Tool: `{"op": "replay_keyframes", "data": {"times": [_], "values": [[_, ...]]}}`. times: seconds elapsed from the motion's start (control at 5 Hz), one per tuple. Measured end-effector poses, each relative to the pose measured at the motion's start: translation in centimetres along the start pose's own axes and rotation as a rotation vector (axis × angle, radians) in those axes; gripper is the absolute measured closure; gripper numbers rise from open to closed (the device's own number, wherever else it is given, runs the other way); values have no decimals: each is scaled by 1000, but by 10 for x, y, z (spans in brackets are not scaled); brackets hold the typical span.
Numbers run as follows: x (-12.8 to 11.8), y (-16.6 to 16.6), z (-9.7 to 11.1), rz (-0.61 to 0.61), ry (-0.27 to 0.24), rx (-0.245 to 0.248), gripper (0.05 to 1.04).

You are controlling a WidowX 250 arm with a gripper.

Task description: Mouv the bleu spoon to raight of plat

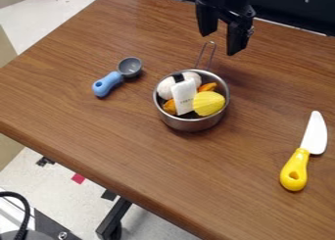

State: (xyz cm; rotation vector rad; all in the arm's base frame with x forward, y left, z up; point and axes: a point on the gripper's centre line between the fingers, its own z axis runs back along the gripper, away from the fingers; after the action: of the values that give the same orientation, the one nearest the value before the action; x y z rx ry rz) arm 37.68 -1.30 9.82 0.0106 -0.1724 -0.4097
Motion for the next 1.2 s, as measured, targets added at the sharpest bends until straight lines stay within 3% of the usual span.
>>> {"op": "replay_keyframes", "data": {"times": [0.2, 0.6, 0.8, 1.2], "values": [[-5, -2, -11, 1, 31, -13, 83], [-12, 12, -16, -14, 28, -3, 83], [-18, 26, 2, -7, -3, 1, 83], [-49, 60, 15, -16, 52, -2, 83]]}}
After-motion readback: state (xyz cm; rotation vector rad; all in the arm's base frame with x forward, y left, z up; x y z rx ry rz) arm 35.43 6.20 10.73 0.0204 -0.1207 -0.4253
